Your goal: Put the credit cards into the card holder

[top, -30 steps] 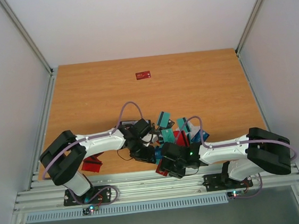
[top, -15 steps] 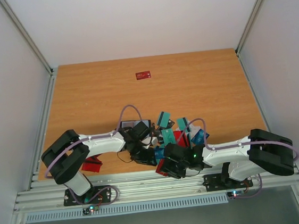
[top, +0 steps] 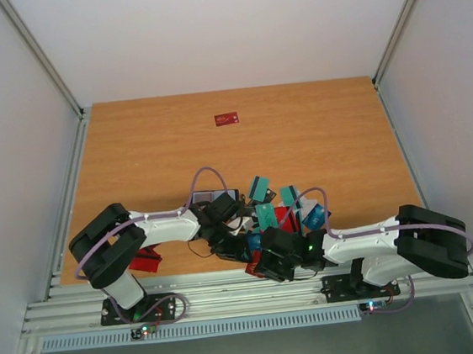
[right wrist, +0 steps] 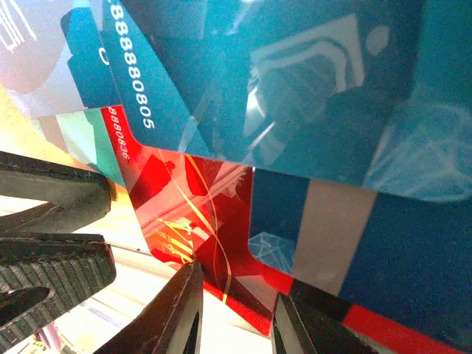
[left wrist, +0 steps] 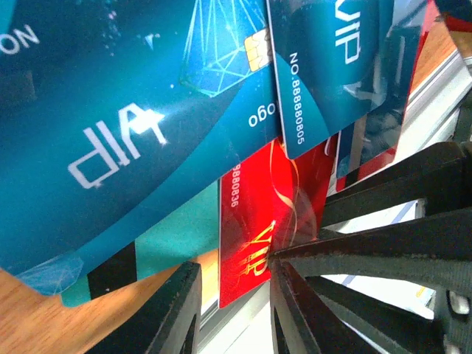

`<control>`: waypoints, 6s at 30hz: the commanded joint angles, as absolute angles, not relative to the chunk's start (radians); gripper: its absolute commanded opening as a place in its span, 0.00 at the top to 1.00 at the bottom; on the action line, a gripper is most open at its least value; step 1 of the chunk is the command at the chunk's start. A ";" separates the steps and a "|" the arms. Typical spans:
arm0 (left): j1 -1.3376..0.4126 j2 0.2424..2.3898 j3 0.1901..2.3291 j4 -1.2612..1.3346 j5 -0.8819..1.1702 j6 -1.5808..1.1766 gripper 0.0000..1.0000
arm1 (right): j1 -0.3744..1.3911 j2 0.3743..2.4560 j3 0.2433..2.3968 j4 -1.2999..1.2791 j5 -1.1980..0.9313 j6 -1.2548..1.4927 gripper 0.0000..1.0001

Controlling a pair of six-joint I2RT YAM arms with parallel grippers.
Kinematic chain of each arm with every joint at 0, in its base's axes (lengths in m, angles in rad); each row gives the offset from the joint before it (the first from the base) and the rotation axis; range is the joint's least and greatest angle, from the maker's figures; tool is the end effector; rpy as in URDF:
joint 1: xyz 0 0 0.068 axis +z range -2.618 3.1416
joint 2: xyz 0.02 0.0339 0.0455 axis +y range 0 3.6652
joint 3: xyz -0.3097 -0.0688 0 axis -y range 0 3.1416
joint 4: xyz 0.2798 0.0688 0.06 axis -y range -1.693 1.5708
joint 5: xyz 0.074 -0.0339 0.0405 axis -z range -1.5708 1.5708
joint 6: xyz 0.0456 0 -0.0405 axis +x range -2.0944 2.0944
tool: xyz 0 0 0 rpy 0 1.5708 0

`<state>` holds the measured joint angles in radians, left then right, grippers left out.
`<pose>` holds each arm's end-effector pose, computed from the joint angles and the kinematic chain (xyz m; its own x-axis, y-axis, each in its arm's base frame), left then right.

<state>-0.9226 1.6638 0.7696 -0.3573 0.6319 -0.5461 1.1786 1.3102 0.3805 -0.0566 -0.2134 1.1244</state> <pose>0.1630 -0.2598 0.1361 -0.8821 0.4705 0.0230 0.3476 0.6831 -0.6423 0.0756 0.2080 0.1255 -0.9925 -0.0932 -0.0789 -0.1216 0.8098 0.5740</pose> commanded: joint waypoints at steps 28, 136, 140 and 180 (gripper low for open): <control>-0.911 1.377 0.766 -0.581 0.376 -0.572 0.71 | 1.026 1.201 0.546 -0.449 -0.273 1.001 0.95; -0.322 1.243 0.867 -0.424 0.663 -0.435 1.00 | 0.679 1.608 1.215 -0.579 -0.681 0.284 0.60; -0.319 1.308 0.829 -0.340 0.626 -0.394 1.00 | 0.688 1.736 1.223 -0.491 -0.696 0.336 0.63; -0.277 1.597 0.764 -0.169 0.631 -0.452 1.00 | 0.618 2.049 1.249 -0.591 -0.628 0.236 0.86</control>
<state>-0.2810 1.5719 0.7769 -0.2481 0.6376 -0.4347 0.6224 2.0159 1.2736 -0.5983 -0.6453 0.2508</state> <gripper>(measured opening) 0.021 0.159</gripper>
